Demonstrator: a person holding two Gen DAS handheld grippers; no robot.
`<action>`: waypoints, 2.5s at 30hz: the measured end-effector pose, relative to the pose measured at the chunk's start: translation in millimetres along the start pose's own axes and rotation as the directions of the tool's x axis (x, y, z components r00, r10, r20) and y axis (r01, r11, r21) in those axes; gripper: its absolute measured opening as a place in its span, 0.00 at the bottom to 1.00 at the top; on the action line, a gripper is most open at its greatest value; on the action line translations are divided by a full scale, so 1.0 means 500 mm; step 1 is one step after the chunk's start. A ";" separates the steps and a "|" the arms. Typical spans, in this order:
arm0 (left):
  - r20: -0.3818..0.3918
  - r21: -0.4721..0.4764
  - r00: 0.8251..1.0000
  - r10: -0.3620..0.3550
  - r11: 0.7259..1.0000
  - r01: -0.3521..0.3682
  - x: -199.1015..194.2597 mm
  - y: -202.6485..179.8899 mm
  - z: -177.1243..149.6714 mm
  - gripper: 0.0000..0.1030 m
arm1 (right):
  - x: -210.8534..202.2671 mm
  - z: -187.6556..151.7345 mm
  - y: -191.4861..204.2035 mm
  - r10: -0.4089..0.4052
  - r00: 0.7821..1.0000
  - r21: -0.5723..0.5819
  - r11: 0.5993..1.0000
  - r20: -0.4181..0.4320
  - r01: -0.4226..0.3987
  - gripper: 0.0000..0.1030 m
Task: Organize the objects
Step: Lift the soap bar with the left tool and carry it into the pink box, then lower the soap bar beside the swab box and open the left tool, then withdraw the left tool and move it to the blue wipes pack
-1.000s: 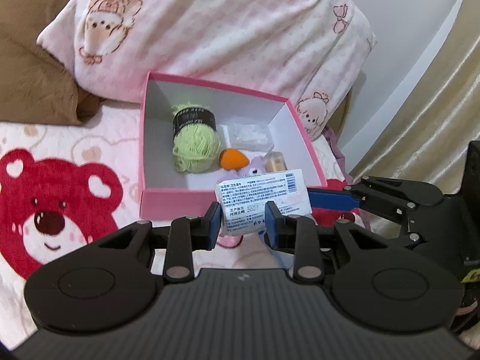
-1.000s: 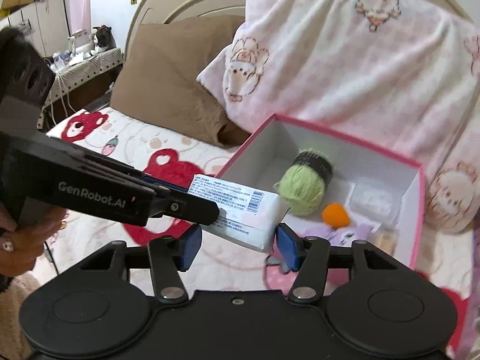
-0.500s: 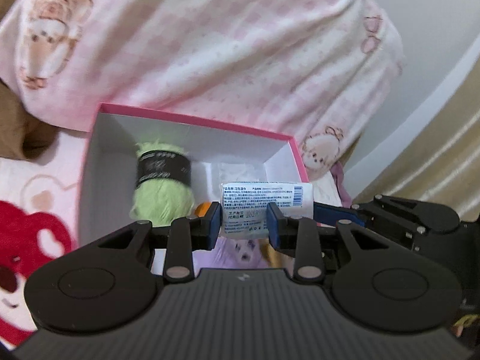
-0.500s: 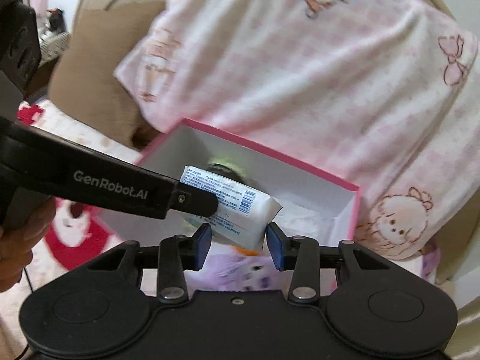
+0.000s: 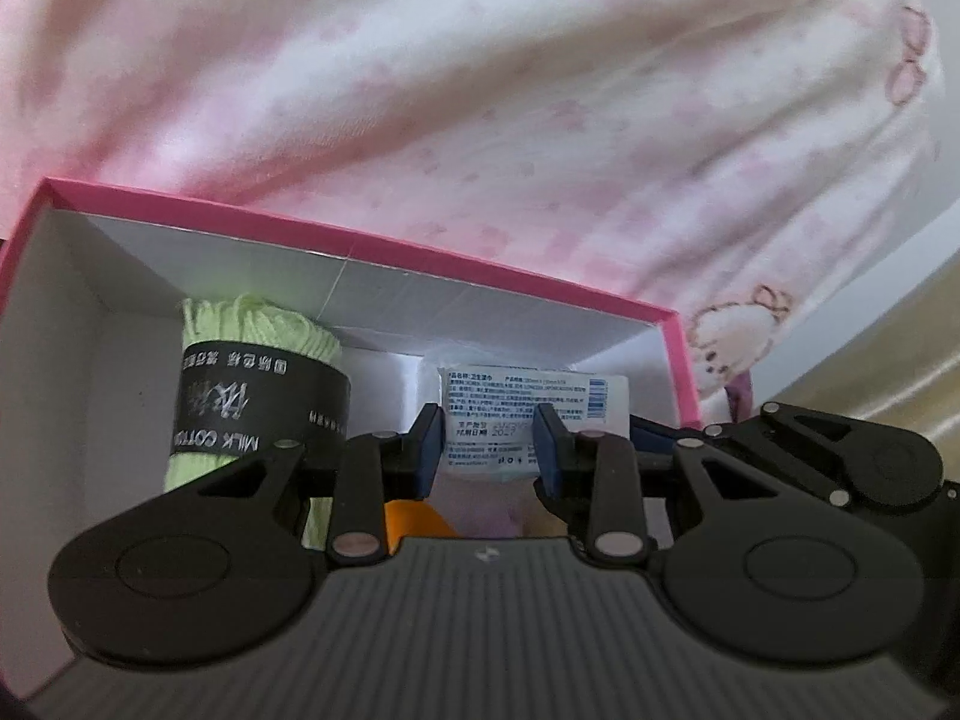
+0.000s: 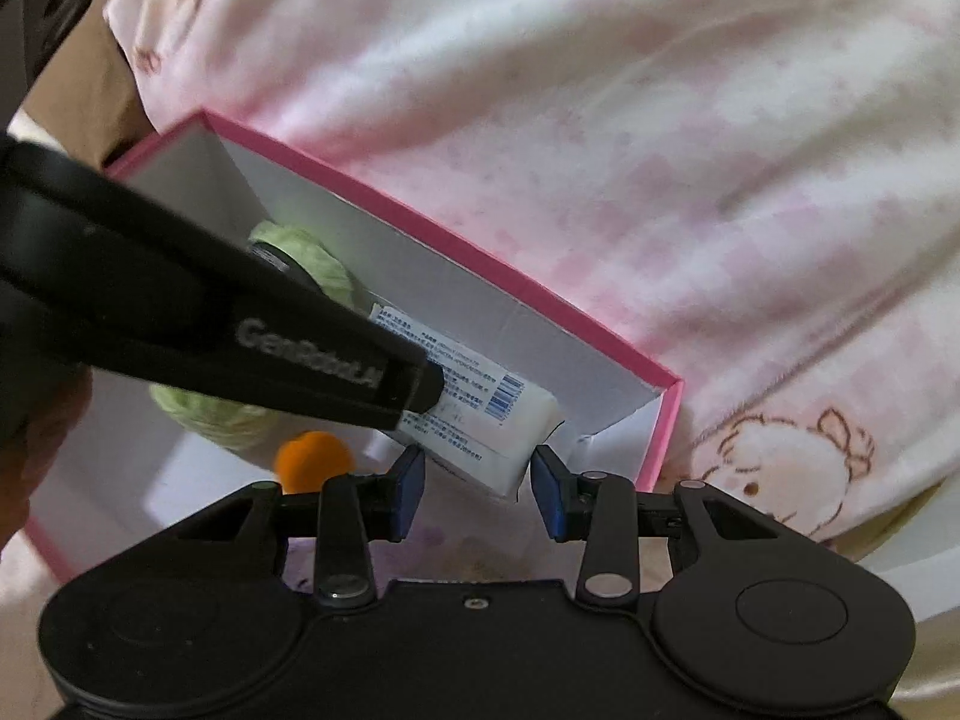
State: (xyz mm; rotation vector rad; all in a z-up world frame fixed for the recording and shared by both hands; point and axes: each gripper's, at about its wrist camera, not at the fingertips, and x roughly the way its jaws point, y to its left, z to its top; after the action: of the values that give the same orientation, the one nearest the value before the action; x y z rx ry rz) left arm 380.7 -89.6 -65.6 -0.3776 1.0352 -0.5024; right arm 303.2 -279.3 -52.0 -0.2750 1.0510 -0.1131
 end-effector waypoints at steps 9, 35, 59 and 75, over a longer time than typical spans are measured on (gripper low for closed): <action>-0.045 -0.044 0.999 0.007 0.999 -0.009 0.061 0.007 0.009 0.26 | 0.035 0.003 0.018 -0.132 0.991 -0.114 0.985 0.010 0.132 0.37; -0.025 0.148 0.982 0.189 0.972 -0.183 -0.140 -0.131 -0.072 0.54 | -0.194 -0.142 -0.056 0.297 0.928 0.153 0.930 0.225 -0.335 0.48; 0.090 0.228 0.920 0.382 0.891 -0.393 -0.468 -0.215 -0.293 0.76 | -0.443 -0.296 -0.052 0.366 0.914 0.054 0.923 0.178 -0.380 0.81; -0.070 0.161 0.938 0.339 0.932 -0.325 -0.287 -0.177 -0.435 0.76 | -0.323 -0.408 -0.082 0.423 0.897 0.131 0.889 0.129 -0.438 0.82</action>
State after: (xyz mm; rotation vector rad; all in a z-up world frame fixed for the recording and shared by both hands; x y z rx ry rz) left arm 109.8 -95.5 -17.2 -0.0426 1.1216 -0.2903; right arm 47.6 -317.1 -0.3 0.1014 0.9775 0.2174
